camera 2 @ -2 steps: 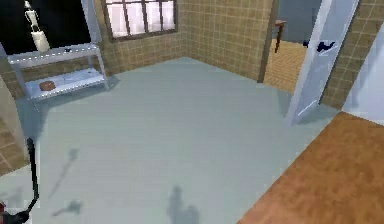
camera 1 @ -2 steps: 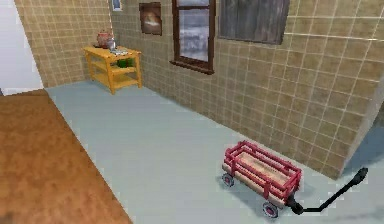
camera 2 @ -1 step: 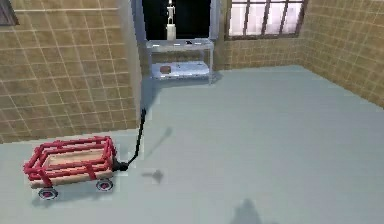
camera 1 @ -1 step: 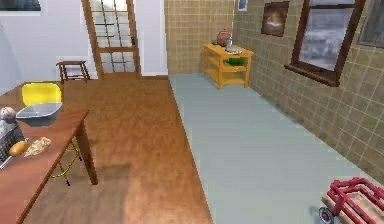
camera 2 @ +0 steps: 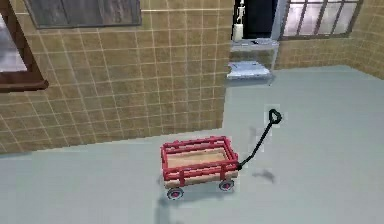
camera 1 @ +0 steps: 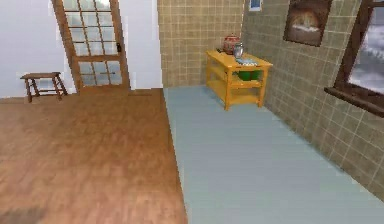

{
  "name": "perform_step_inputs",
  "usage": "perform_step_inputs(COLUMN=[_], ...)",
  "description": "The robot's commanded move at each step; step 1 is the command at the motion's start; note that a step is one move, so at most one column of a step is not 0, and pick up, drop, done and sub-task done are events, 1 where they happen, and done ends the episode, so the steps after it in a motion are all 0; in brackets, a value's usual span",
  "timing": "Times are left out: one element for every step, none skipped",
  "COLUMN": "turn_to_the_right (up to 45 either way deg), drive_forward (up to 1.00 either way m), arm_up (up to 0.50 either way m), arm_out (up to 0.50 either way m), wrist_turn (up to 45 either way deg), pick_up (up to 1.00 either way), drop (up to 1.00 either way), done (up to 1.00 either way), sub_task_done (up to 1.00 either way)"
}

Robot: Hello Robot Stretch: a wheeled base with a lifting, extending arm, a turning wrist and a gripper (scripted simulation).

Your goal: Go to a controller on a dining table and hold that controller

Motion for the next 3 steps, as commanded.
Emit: perform_step_inputs(turn_to_the_right=[0.0, 0.0, -6.0], drive_forward=[1.00, 1.00, 0.00], arm_up=[0.00, 0.00, 0.00], arm_out=[0.00, 0.00, 0.00], wrist_turn=[0.0, 0.0, 0.0], pick_up=[0.00, 0.00, 0.00], drop=[0.00, 0.00, 0.00], done=[0.00, 0.00, 0.00], sub_task_done=[0.00, 0.00, 0.00])
